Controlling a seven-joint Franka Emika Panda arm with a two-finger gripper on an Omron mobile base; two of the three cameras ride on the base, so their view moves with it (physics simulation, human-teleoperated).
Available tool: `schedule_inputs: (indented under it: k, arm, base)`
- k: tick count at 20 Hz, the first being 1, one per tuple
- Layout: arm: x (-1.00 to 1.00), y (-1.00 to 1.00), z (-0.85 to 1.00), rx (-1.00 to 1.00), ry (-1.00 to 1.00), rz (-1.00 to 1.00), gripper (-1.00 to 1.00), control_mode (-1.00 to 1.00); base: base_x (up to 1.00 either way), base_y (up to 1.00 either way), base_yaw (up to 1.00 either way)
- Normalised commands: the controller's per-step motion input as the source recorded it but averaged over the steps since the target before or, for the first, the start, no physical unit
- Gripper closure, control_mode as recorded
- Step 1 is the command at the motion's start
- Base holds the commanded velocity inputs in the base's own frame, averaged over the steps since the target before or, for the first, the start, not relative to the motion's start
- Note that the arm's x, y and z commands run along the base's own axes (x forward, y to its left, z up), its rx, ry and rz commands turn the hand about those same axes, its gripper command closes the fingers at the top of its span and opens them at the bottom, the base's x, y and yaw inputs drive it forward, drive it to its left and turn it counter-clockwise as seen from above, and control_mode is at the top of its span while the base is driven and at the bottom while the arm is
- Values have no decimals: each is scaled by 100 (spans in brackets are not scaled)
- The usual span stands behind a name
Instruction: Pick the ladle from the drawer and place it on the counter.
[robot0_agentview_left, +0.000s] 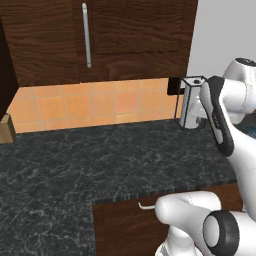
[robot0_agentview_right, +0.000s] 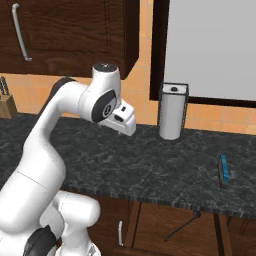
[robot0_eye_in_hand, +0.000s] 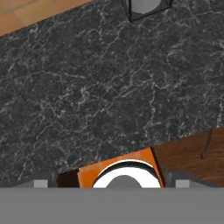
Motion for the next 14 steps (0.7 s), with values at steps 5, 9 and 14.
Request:
schedule_inputs:
  k: [5, 9, 14]
  arm:
    - [-35, -100, -22, 1, 12, -48, -100, -100]
    - [-39, -100, -51, 0, 16, -51, -100, -100]
    - [-88, -86, -62, 2, -7, -28, -100, -100]
  base:
    - [0, 0, 0]
    - [0, 0, 0]
    - [0, 0, 0]
